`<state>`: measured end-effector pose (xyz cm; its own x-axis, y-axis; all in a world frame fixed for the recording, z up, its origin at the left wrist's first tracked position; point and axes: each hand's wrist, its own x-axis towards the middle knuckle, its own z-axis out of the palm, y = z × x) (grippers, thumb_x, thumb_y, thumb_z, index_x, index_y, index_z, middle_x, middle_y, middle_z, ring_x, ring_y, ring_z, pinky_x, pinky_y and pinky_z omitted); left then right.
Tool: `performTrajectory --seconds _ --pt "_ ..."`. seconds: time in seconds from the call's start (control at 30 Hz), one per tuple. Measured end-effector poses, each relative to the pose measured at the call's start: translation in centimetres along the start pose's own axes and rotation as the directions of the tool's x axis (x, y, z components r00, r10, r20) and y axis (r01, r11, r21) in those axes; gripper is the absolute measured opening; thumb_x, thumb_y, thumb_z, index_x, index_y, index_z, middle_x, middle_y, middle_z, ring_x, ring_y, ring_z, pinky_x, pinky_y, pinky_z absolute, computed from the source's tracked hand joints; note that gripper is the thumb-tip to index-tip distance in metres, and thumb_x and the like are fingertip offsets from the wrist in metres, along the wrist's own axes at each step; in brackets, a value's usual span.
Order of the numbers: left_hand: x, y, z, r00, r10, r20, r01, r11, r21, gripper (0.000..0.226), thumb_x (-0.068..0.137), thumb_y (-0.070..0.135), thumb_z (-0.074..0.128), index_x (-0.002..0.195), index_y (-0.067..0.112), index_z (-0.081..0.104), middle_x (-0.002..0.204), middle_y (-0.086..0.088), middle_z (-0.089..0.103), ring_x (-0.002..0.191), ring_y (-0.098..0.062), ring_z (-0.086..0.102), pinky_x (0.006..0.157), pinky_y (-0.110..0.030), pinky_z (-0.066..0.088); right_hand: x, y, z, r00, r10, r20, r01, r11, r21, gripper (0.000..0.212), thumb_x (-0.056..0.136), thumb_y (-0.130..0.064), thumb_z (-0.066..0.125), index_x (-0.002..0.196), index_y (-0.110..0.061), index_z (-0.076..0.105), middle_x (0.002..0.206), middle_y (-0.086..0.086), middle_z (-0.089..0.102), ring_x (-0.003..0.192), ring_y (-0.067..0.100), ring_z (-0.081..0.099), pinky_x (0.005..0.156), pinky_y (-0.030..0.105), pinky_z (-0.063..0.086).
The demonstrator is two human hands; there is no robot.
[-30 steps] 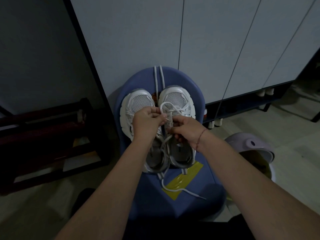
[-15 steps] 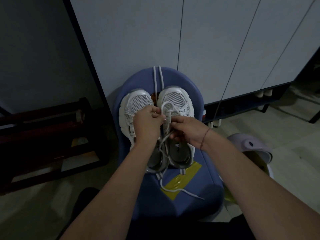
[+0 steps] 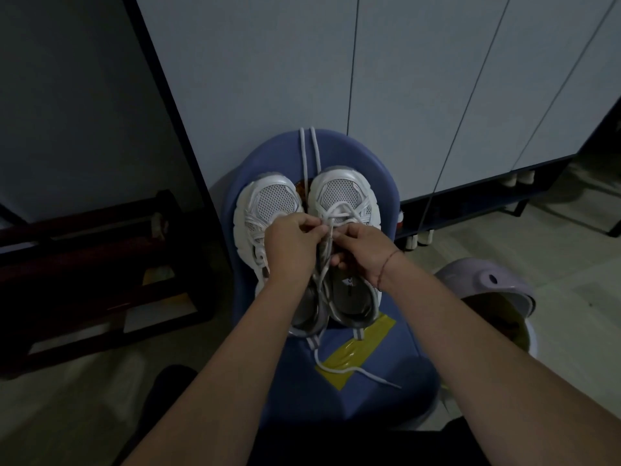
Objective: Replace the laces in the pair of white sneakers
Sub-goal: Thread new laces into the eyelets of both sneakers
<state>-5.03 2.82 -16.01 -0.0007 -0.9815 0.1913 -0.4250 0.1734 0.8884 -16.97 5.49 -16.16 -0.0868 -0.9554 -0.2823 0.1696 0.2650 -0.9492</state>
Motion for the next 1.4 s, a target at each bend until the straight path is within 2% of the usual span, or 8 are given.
performTrajectory --seconds 0.23,0.37,0.5,0.73,1.0,1.13,1.3,1.4 --pt "0.1 -0.2 0.1 0.999 0.042 0.023 -0.043 0.999 0.006 0.013 0.084 0.017 0.074 0.097 0.019 0.076 0.085 0.004 0.074 0.079 -0.009 0.07 0.083 -0.039 0.057 -0.3 -0.2 0.0 1.0 -0.012 0.008 0.012 1.0 -0.021 0.012 0.098 -0.01 0.047 0.091 -0.006 0.056 0.049 0.0 0.062 0.039 0.007 0.056 0.039 0.017 0.045" --pt "0.1 0.0 -0.2 0.998 0.01 0.066 -0.007 0.999 -0.042 0.032 0.084 0.019 0.075 0.115 0.015 0.068 0.086 0.0 0.074 0.081 -0.014 0.07 0.085 -0.04 0.056 -0.3 -0.2 0.1 0.999 -0.034 -0.01 0.033 0.997 -0.071 0.012 0.098 -0.01 0.046 0.091 -0.005 0.055 0.05 0.001 0.061 0.037 0.007 0.055 0.037 0.017 0.044" --pt "-0.2 0.3 -0.7 0.977 0.011 0.215 -0.003 0.999 -0.033 0.054 0.076 0.023 0.083 0.123 0.013 0.059 0.093 -0.002 0.068 0.085 -0.015 0.067 0.081 -0.029 0.056 -0.1 -0.1 0.2 0.998 -0.041 -0.045 0.034 0.988 -0.15 0.015 0.097 -0.003 0.042 0.092 -0.005 0.057 0.06 0.009 0.057 0.037 0.01 0.053 0.038 0.019 0.045" --pt "0.0 0.1 -1.6 0.959 0.038 0.281 -0.046 0.999 0.022 0.024 0.081 0.013 0.077 0.102 0.012 0.064 0.082 0.007 0.063 0.072 -0.004 0.058 0.065 -0.006 0.048 -1.0 -0.1 0.0 0.988 -0.132 -0.078 0.102 0.944 -0.314 0.016 0.099 -0.01 0.044 0.086 -0.006 0.054 0.062 0.009 0.058 0.035 0.01 0.055 0.038 0.02 0.046" --pt "-0.3 0.1 -1.7 0.963 0.072 0.258 -0.102 0.989 0.105 0.013 0.088 0.018 0.07 0.095 0.01 0.078 0.079 0.01 0.066 0.068 0.009 0.055 0.061 0.003 0.038 -4.3 -0.9 -2.5 0.983 -0.183 0.003 0.145 0.772 -0.619 0.026 0.096 -0.006 0.046 0.071 -0.011 0.046 0.053 0.005 0.054 0.031 0.007 0.042 0.037 0.015 0.035" --pt "-0.2 0.2 -1.6 0.96 0.053 0.274 -0.086 0.99 0.11 0.014 0.09 0.017 0.067 0.092 0.008 0.077 0.079 0.006 0.067 0.066 0.005 0.054 0.061 -0.007 0.041 -6.7 -2.1 -3.9 0.982 0.058 0.18 0.107 0.615 -0.781 0.022 0.091 -0.002 0.046 0.073 -0.014 0.054 0.053 -0.001 0.053 0.041 0.009 0.042 0.043 0.017 0.036" --pt "0.1 0.2 -1.8 0.954 0.026 0.3 -0.061 0.993 0.106 0.014 0.09 0.019 0.068 0.093 0.009 0.077 0.073 0.013 0.063 0.068 0.003 0.056 0.071 -0.019 0.043 -8.2 -2.6 -3.8 0.884 0.391 0.256 0.11 0.358 -0.927 0.017 0.092 -0.007 0.047 0.081 -0.013 0.06 0.057 0.0 0.053 0.038 0.003 0.042 0.042 0.014 0.036" --pt "0.1 0.2 -1.8 0.952 0.022 0.304 -0.053 0.994 0.093 0.013 0.09 0.018 0.068 0.092 0.009 0.077 0.073 0.011 0.065 0.067 0.002 0.057 0.072 -0.02 0.046 -7.0 -2.6 -3.4 0.964 0.204 0.173 0.073 0.421 -0.904 0.018 0.093 -0.011 0.052 0.078 -0.01 0.063 0.054 0.001 0.056 0.033 0.003 0.047 0.037 0.014 0.037"
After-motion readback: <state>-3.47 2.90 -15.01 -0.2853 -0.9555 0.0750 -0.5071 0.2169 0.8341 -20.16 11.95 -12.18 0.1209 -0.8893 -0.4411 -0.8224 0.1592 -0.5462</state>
